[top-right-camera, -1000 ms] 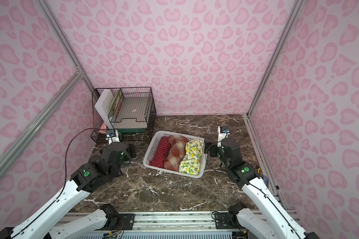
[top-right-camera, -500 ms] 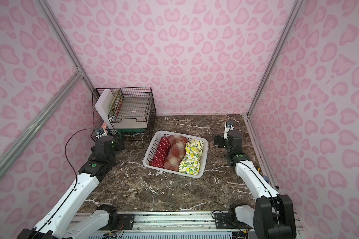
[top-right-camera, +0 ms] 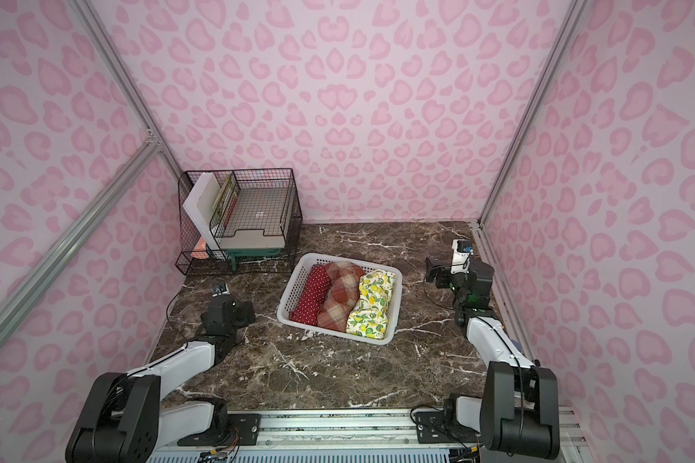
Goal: Roll up the skirts
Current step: Reset both arms
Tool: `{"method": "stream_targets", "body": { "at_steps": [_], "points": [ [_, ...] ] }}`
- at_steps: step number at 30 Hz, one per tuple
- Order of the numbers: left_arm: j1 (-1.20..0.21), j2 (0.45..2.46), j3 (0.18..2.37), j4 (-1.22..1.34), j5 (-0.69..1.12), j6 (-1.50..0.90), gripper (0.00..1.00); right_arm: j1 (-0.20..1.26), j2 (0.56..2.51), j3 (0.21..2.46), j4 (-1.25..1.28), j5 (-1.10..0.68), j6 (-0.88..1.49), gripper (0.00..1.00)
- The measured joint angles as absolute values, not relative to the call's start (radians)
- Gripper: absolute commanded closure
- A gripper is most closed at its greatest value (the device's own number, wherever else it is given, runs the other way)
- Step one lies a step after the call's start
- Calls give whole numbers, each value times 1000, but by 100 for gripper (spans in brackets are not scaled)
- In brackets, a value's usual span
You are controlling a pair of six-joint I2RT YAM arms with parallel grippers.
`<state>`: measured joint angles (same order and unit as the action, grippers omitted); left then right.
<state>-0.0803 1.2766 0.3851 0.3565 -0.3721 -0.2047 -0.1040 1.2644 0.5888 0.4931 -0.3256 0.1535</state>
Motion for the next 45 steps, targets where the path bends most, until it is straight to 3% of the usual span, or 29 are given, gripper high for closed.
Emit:
{"method": "stream_targets", "body": {
  "at_steps": [7,14,19,31,37,45],
  "points": [
    [-26,1413,535,429,-266,-143,2,-103,1283,503,558,-323,61,1],
    [-12,1312,438,455,-168,-155,2,-104,1324,408,680,-290,22,1],
    [-3,1256,351,522,-187,-176,2,-104,1385,341,811,-272,23,1],
    [7,1331,421,550,-141,-134,2,-120,1419,246,1064,-197,59,1],
    [8,1509,431,639,-194,-121,2,-48,1510,242,1147,-195,26,1],
    [0,1524,452,673,-248,-121,2,-32,1533,218,1219,-178,-12,1]
  ]
}}
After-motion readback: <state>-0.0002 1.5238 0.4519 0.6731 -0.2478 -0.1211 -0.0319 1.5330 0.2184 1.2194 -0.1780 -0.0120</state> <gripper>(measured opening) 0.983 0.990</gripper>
